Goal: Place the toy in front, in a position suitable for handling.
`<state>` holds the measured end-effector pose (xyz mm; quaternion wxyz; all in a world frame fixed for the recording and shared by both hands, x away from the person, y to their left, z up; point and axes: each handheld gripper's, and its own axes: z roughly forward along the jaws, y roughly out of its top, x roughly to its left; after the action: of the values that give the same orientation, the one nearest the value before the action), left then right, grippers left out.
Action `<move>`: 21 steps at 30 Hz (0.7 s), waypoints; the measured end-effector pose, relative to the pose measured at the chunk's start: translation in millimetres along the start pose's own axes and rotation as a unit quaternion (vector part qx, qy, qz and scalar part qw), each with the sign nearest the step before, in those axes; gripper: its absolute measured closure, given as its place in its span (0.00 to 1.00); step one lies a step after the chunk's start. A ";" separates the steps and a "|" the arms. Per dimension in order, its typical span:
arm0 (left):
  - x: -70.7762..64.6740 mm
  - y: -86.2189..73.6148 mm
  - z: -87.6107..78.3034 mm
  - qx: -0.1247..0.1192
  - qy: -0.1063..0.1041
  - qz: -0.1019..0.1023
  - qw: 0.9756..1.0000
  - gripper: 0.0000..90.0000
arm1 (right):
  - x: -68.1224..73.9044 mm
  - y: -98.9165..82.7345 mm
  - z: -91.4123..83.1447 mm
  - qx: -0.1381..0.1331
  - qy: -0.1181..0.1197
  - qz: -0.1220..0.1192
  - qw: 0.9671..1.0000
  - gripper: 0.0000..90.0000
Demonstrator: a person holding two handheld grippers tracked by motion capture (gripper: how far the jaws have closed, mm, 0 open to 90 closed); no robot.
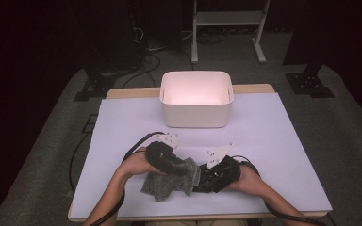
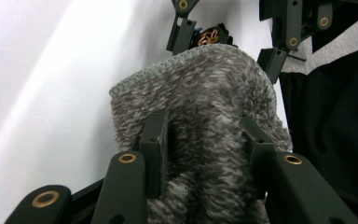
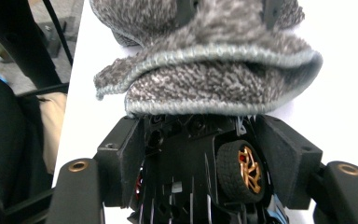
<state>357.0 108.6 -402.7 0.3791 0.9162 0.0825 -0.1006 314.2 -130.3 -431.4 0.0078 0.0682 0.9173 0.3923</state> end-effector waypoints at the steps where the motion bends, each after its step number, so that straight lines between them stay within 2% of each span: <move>1: -0.6 -0.9 -1.1 -0.005 0.000 0.003 1.000 0.69 | 1.2 -0.5 -0.2 -0.003 -0.003 -0.003 1.000 0.38; 2: -1.6 -1.8 -2.4 -0.009 -0.003 0.003 1.000 0.72 | 1.5 -1.4 -1.2 -0.009 -0.004 -0.008 1.000 0.42; 4: -4.7 -2.7 -4.1 -0.013 -0.005 0.008 1.000 0.73 | 0.0 -1.6 -5.1 -0.016 0.007 -0.002 1.000 0.47; 7: -8.6 -3.1 -5.1 -0.012 0.003 0.018 1.000 0.73 | -2.8 -1.3 -5.4 -0.017 0.018 0.007 1.000 0.46; 14: -18.6 -6.7 -9.5 -0.025 -0.017 0.027 0.999 0.75 | -2.7 0.9 4.0 0.009 0.036 0.016 0.999 0.37; 17: -21.0 -7.6 -10.4 -0.027 -0.032 0.027 0.999 0.74 | 0.5 4.0 10.5 0.024 0.041 0.011 0.999 0.38; 21: -23.2 -6.9 -10.9 -0.021 -0.041 0.033 0.998 0.75 | 4.3 7.2 16.8 0.034 0.049 0.004 0.998 0.46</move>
<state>334.3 119.5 -394.2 0.4047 0.9052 0.0392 -0.1239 312.0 -112.8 -437.7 -0.0409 0.0532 0.9290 0.3639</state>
